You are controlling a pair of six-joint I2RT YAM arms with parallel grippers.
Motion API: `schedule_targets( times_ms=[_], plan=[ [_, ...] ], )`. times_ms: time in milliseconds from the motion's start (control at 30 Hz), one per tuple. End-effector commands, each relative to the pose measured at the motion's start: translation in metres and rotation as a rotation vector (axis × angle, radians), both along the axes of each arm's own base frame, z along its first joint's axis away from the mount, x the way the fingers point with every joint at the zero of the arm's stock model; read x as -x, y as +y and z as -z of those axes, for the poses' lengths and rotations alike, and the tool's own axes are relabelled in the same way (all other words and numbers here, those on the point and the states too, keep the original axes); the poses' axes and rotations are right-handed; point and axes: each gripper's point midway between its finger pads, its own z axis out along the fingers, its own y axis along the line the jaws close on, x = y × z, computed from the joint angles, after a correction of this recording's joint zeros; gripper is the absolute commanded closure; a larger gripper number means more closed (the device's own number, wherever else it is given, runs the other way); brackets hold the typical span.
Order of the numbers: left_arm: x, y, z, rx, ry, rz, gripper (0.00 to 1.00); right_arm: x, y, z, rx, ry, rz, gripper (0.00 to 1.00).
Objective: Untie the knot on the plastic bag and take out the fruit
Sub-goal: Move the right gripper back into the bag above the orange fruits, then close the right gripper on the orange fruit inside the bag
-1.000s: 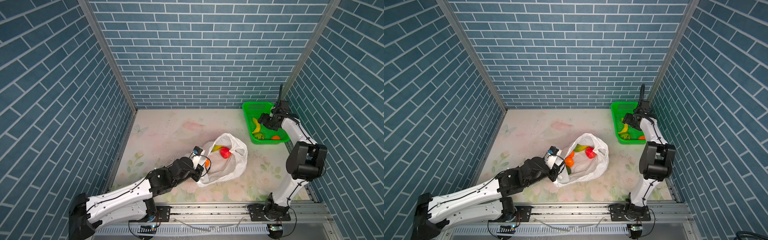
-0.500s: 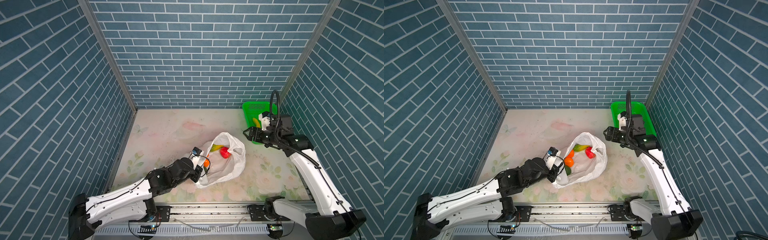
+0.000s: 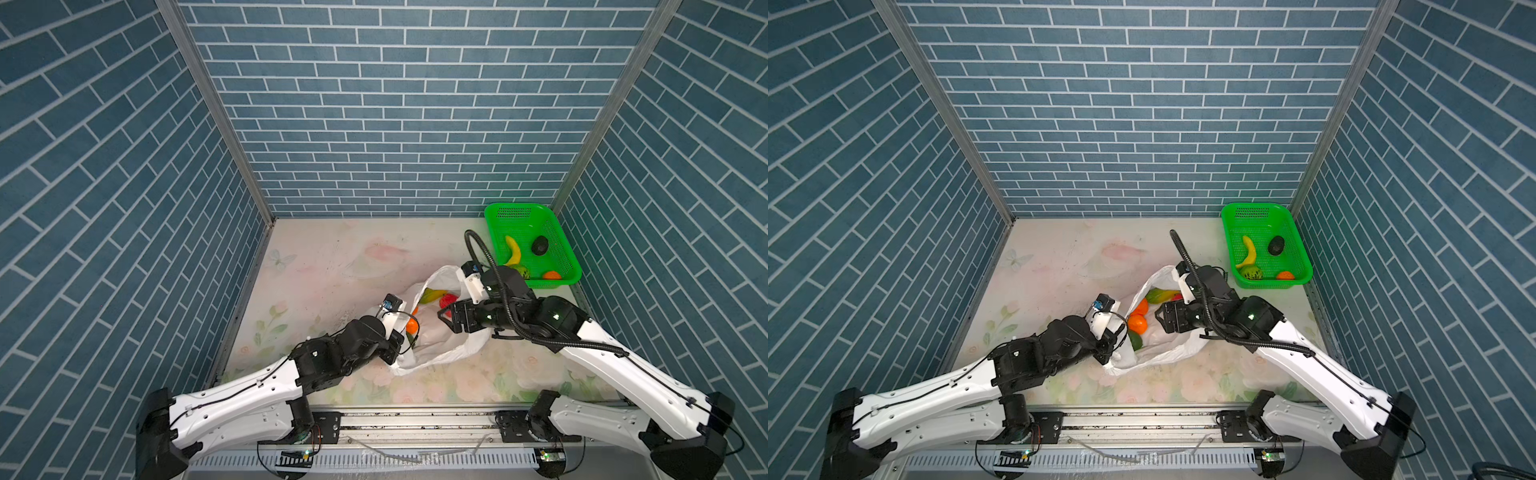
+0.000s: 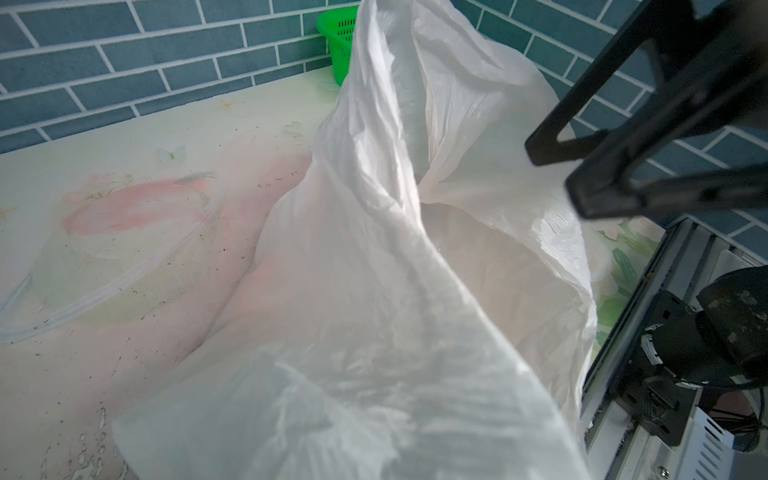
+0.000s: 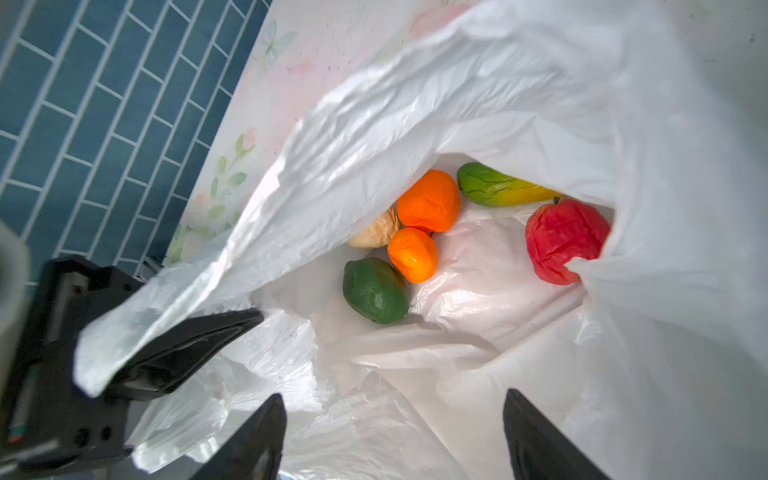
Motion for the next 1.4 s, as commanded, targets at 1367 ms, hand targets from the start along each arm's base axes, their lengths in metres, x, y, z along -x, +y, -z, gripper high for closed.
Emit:
schedule_targets(
  times_ms=[1367],
  plan=[
    [0.006,0.01,0.003,-0.074,-0.004,0.025,1.0,-0.116,0.087,0.12,-0.165,-0.116,0.398,0.07]
  ],
)
